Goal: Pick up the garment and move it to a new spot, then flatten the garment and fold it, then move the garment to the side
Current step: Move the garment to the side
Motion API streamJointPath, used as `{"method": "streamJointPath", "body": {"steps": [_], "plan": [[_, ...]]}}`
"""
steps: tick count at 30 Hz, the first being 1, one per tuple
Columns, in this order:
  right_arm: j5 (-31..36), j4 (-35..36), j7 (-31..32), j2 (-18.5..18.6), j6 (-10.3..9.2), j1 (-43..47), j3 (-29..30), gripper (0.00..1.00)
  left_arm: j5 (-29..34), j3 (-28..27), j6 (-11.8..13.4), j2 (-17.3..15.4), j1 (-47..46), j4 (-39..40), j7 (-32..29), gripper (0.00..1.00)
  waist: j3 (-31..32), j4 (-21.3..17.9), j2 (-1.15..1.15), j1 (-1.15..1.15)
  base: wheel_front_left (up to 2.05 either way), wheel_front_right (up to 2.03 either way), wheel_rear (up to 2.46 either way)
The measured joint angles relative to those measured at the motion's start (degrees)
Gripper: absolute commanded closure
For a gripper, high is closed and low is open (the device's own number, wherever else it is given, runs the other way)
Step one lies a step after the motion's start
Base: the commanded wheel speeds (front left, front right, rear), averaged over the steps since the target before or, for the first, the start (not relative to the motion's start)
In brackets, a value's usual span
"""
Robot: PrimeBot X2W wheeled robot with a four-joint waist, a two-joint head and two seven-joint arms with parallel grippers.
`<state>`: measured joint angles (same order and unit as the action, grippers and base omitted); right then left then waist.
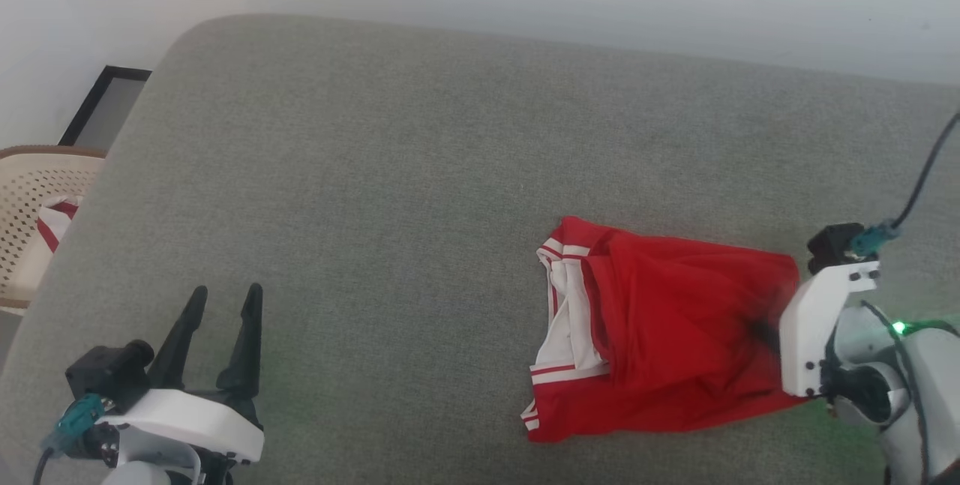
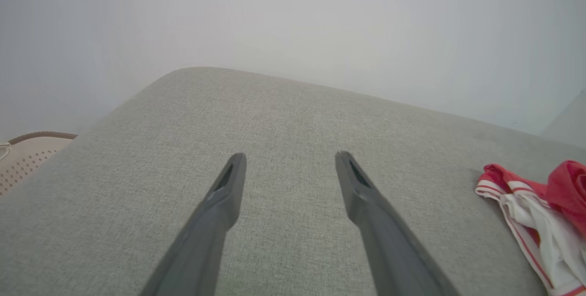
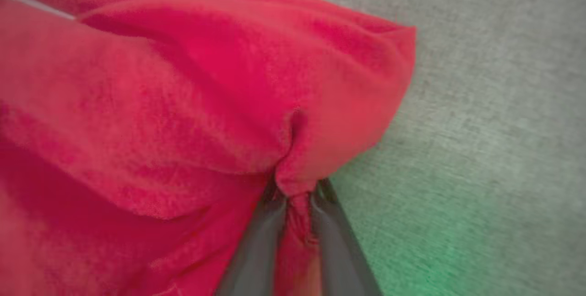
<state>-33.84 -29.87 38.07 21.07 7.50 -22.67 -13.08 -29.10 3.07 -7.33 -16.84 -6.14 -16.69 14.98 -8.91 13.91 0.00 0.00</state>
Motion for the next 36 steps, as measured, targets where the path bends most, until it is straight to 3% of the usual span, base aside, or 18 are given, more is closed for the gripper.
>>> {"method": "streamJointPath", "body": {"steps": [11, 25, 36], "plan": [[1.6, 4.9, 1.9, 0.5, 0.13, -0.1, 1.6, 1.0, 0.0, -0.1, 0.0, -0.7, -1.5, 0.0, 0.0, 0.0, -0.6, -3.1, 0.0, 0.0, 0.0, 0.0, 0.0], [5.2, 9.0, 1.6, 9.0, 0.04, -5.1, 8.8, 1.0, 0.2, 4.0, 0.0, -1.4, -8.6, 0.0, 0.0, 0.0, -3.6, -11.6, 0.0, 0.0, 0.0, 0.0, 0.0], [8.6, 5.2, -5.8, 15.9, 0.04, -13.4, 9.7, 1.0, 0.5, 11.4, 0.0, -2.7, -18.5, -0.7, 0.0, 0.0, -8.7, -18.4, 0.0, 0.0, 0.0, 0.0, 0.0]]}}
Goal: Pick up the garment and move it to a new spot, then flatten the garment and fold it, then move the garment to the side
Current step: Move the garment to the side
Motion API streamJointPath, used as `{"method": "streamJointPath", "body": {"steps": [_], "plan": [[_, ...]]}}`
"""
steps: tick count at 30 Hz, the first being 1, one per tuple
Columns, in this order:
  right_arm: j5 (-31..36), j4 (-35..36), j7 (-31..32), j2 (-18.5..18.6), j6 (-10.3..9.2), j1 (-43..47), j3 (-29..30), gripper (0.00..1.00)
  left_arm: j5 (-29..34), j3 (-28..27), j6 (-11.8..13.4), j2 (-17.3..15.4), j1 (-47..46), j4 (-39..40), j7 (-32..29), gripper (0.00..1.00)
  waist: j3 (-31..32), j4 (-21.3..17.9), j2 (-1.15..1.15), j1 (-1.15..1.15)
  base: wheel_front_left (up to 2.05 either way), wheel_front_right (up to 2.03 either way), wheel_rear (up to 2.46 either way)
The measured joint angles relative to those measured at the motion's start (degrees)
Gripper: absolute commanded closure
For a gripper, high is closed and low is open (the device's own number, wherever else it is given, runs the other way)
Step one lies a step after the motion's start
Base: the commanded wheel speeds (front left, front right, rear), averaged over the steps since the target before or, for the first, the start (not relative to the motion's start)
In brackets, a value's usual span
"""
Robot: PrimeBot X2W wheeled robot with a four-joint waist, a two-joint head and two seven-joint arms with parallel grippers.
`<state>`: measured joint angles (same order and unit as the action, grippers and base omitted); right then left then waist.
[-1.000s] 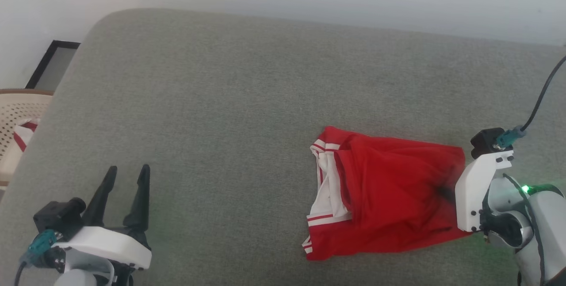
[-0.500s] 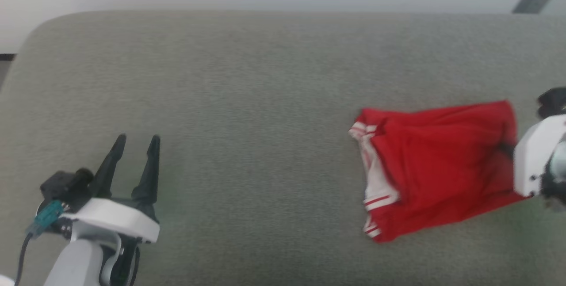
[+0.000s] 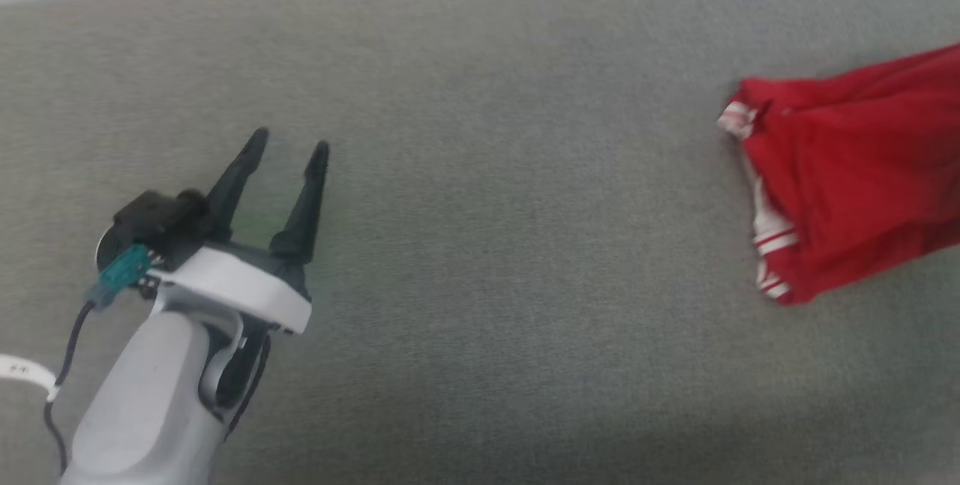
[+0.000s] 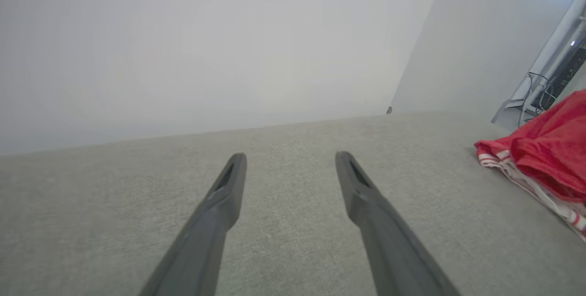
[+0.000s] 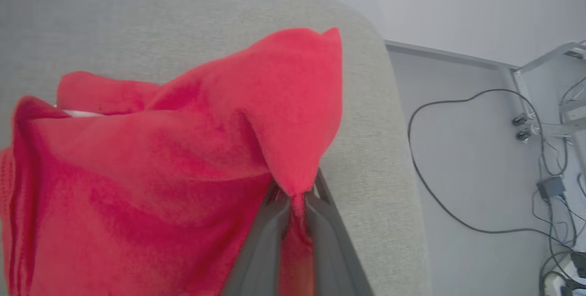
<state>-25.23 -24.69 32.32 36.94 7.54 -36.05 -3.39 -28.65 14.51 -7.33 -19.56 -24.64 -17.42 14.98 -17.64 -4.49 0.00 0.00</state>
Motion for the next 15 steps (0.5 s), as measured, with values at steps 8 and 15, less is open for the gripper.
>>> {"method": "streamJointPath", "body": {"steps": [8, 15], "plan": [[3.7, -6.0, -7.5, 3.3, 0.0, -5.7, -0.8, 1.0, -0.5, 5.4, 0.0, -0.9, -6.2, -0.7, 0.0, 0.0, -4.3, -3.3, 0.0, 0.0, 0.0, 0.0, 0.0], [7.2, -11.2, -13.2, 4.8, 0.0, -9.8, -2.3, 1.0, -0.9, 9.2, 0.0, -1.7, -10.5, -0.5, 0.0, 0.0, -7.9, -5.0, 0.0, 0.0, 0.0, 0.0, 0.0]]}}
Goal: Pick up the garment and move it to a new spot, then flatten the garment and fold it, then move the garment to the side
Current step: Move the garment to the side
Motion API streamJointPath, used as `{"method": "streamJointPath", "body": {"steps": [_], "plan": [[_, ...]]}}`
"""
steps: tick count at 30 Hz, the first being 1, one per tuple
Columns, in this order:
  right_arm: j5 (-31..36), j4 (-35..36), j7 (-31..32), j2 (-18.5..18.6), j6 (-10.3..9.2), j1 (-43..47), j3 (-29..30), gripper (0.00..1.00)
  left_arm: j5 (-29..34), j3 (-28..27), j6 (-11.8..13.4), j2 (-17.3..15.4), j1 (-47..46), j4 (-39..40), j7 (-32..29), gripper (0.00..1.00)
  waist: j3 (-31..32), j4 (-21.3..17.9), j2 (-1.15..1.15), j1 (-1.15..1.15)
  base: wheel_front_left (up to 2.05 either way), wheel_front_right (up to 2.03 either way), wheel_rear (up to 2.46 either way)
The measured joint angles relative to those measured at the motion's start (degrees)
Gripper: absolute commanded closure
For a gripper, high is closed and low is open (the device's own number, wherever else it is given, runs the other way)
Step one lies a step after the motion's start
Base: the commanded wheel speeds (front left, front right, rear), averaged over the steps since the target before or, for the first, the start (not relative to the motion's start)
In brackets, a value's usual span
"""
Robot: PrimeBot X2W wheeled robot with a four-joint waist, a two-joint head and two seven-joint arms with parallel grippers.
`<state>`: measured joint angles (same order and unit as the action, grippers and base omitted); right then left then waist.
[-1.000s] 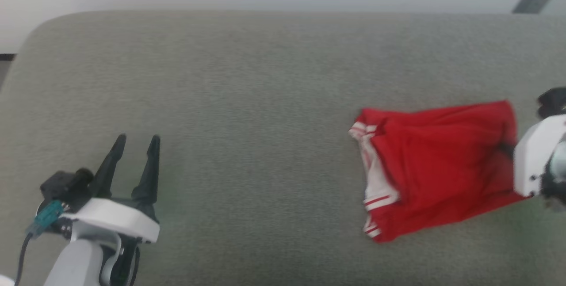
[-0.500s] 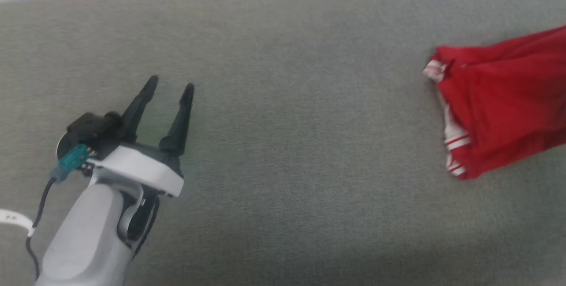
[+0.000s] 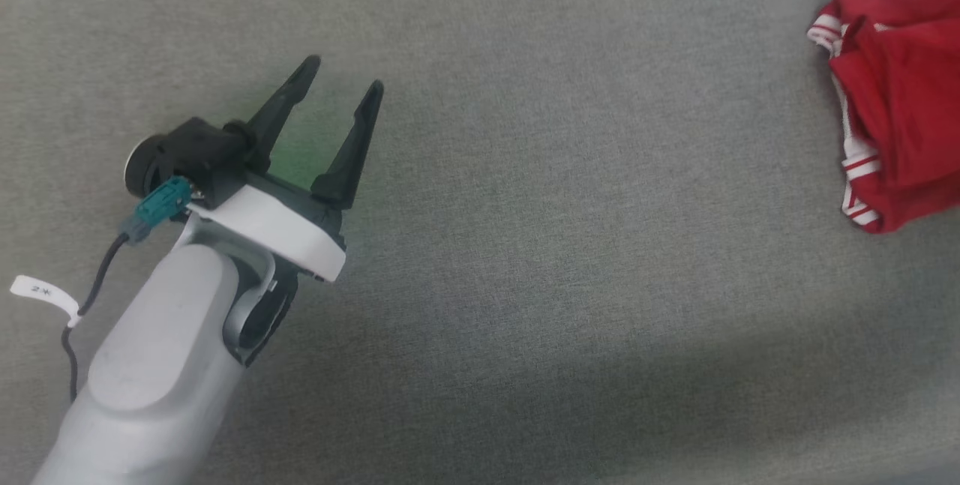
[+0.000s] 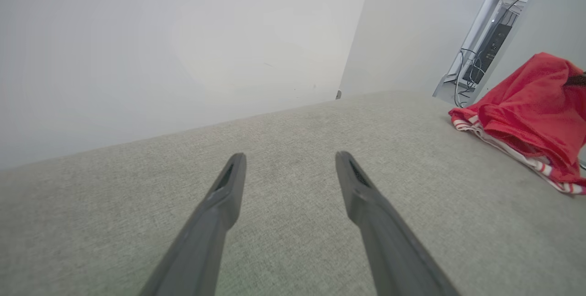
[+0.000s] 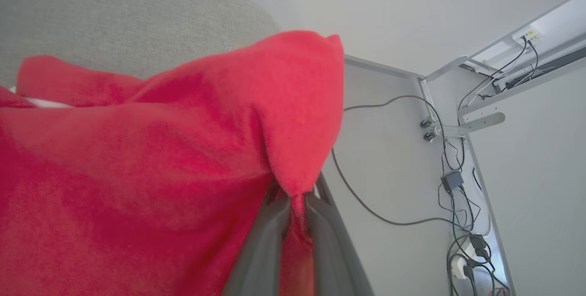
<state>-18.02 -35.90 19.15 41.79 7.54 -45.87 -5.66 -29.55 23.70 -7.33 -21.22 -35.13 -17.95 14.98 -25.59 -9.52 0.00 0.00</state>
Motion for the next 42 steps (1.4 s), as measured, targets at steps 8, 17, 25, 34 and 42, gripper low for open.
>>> {"method": "streamJointPath", "body": {"steps": [8, 17, 25, 34, 42], "plan": [[4.0, -7.9, -5.1, -0.7, -0.01, -3.8, -0.4, 1.0, -0.8, 3.2, 0.0, -0.6, -4.0, -0.2, 0.0, 0.0, -3.7, -0.7, 0.0, 0.0, 0.0, 0.0, 0.0], [5.4, -18.6, -7.0, -5.2, -0.01, -7.6, 0.0, 1.0, -1.9, 5.0, 0.0, -1.1, -5.5, -0.7, 0.0, 0.0, -5.0, 0.4, 0.0, 0.0, 0.0, 0.0, 0.0], [9.0, -25.3, -9.4, -5.5, 0.0, -10.8, 1.2, 0.0, -2.5, 4.1, 0.0, -1.3, -5.1, -0.5, 0.0, 0.0, -3.4, 1.4, 0.0, 0.0, 0.0, 0.0, 0.0], [9.0, -27.5, -12.9, -7.4, 0.0, -11.9, 3.1, 0.0, -2.9, -0.9, 0.0, -0.8, 0.5, 0.0, 0.0, 0.0, 2.0, 2.0, 0.0, 0.0, 0.0, 0.0, 0.0], [4.7, -23.4, -21.7, -13.7, -0.01, -7.9, 3.0, 0.0, -4.3, -2.6, 0.0, -0.8, 7.2, -4.8, 0.0, 0.0, 8.7, 3.3, 0.0, 0.0, 0.0, 0.0, 0.0]]}}
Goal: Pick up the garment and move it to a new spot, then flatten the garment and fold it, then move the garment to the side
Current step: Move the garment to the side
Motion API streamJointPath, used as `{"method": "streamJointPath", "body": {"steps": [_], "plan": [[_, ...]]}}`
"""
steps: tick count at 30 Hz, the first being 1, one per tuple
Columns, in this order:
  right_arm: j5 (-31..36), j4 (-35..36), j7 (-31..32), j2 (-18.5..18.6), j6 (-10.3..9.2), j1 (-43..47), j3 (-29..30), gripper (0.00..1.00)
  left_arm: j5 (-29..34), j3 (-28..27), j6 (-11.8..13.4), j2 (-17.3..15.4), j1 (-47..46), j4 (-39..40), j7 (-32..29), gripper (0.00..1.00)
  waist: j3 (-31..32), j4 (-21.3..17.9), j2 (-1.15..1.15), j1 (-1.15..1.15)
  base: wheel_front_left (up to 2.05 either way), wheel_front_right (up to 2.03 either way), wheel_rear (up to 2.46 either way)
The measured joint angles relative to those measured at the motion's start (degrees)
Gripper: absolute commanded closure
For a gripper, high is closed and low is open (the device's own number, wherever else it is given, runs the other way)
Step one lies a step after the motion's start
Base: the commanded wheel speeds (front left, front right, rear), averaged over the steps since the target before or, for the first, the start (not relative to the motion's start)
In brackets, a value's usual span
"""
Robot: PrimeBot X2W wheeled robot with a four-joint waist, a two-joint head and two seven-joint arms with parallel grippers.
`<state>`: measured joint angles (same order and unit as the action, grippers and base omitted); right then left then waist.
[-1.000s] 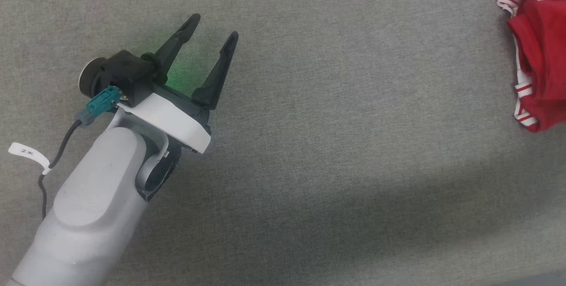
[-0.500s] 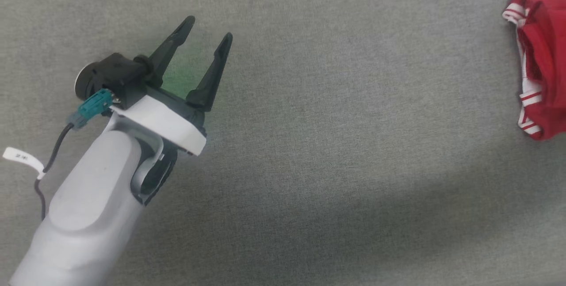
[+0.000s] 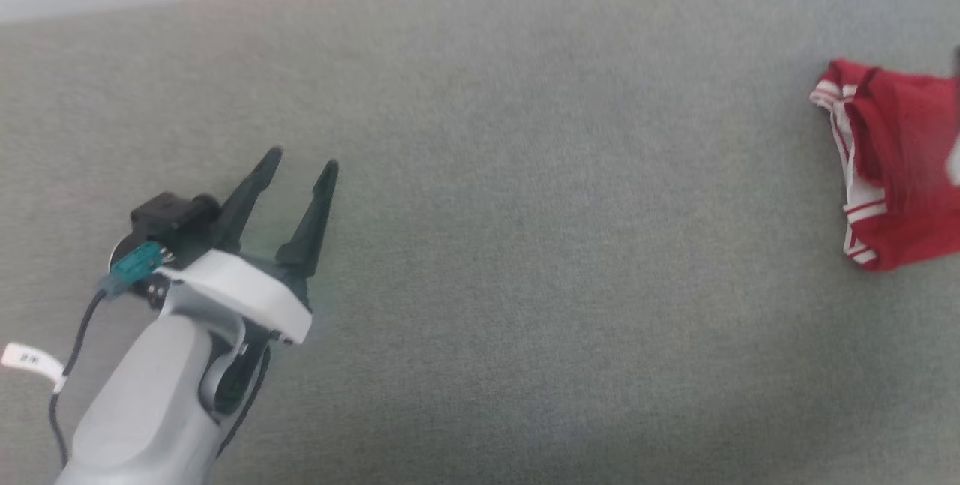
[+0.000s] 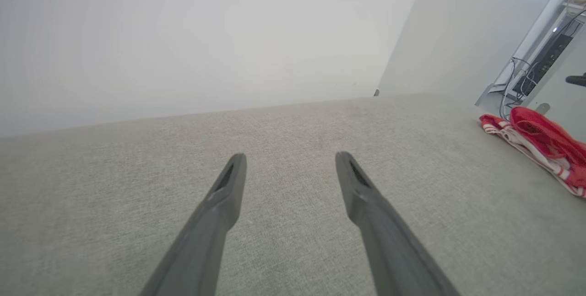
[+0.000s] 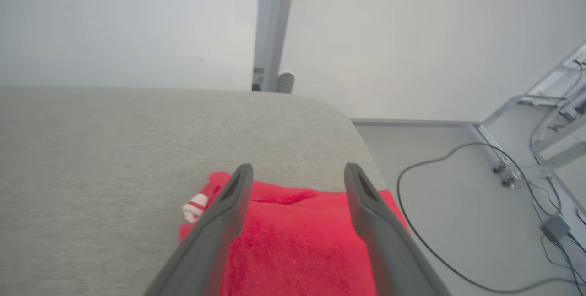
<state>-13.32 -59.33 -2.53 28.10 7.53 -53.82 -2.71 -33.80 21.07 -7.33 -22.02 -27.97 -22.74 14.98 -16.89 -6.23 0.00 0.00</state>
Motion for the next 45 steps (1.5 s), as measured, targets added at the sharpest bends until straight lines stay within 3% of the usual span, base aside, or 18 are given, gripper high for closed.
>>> {"method": "streamJointPath", "body": {"steps": [10, 20, 30, 45], "plan": [[-1.9, 7.1, -8.6, -5.2, 0.01, 12.4, -2.4, 0.0, -0.5, -5.5, 0.0, -0.8, 9.2, -0.9, 0.0, 0.0, 9.1, 3.1, 0.0, 0.0, 0.0, 0.0, 0.0], [-0.4, 15.0, -11.6, -8.8, 0.0, 25.6, 1.5, 0.0, 2.9, -14.4, 0.0, -0.7, 19.7, 2.0, 0.0, 0.0, 16.7, 7.0, 0.0, 0.0, 0.0, 0.0, 0.0], [2.6, 26.0, -12.1, -13.5, 0.0, 37.5, 6.4, 0.0, 6.7, -21.2, 0.0, 1.2, 27.1, 6.2, 0.0, 0.0, 19.2, 9.7, 0.0, 0.0, 0.0, 0.0, 0.0], [5.9, 38.6, -10.7, -20.4, 0.0, 50.1, 8.8, 0.0, 8.2, -21.7, 0.0, 2.8, 30.9, 8.2, 0.0, 0.0, 19.6, 9.6, 0.0, 0.0, 0.0, 0.0, 0.0]]}}
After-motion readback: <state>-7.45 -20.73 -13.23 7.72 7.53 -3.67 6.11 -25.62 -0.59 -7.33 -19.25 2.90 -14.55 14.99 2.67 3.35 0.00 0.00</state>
